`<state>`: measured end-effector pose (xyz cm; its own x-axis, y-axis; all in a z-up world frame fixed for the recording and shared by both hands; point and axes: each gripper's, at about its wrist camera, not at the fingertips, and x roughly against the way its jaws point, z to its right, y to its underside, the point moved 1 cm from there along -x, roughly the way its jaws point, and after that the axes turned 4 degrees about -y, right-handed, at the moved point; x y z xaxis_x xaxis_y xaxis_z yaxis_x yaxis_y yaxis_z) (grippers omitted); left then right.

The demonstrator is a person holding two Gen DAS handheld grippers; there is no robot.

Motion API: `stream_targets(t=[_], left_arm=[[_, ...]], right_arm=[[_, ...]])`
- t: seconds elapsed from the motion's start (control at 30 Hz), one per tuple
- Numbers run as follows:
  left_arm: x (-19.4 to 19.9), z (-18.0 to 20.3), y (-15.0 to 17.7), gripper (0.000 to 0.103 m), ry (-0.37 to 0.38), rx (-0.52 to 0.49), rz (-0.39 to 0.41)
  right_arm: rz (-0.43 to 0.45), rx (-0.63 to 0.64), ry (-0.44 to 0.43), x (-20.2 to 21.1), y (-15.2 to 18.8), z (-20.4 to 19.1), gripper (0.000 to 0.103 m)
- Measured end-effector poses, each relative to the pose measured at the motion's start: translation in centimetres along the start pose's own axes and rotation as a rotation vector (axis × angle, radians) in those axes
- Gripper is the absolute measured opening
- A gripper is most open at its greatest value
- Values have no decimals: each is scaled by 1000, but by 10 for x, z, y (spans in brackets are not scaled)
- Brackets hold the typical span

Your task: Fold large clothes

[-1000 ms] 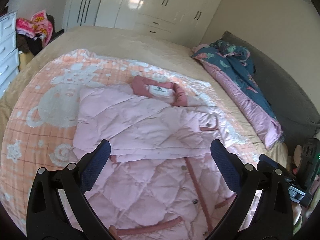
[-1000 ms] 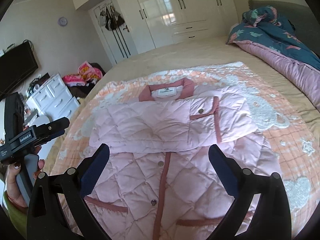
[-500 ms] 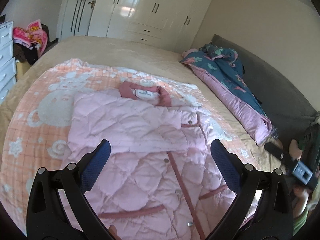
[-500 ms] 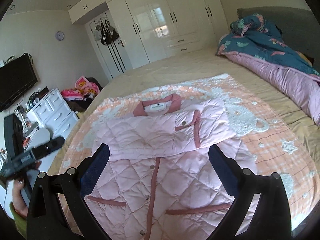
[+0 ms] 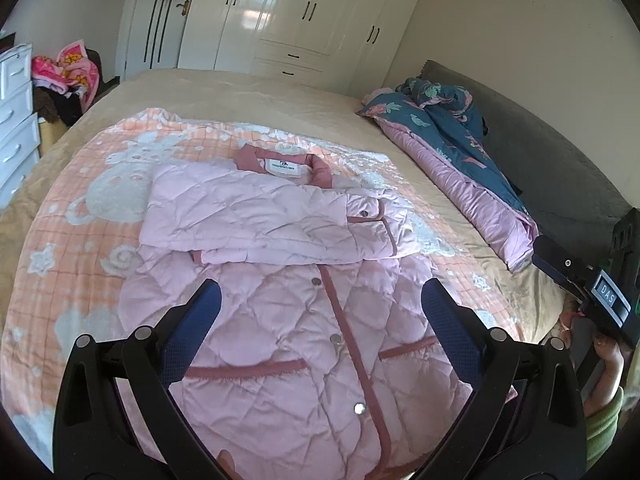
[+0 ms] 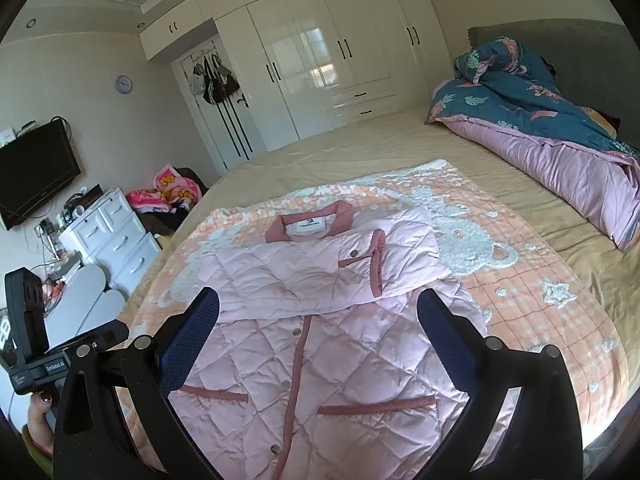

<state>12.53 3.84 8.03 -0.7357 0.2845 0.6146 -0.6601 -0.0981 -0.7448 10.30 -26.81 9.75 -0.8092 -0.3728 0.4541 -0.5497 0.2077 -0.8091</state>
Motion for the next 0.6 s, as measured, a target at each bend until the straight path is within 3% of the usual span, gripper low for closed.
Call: stream_targets(t=[0.6], left_arm=[[25, 20, 24, 94, -34, -23, -7]], right_arm=[[-16, 17, 8, 35, 11, 16, 99]])
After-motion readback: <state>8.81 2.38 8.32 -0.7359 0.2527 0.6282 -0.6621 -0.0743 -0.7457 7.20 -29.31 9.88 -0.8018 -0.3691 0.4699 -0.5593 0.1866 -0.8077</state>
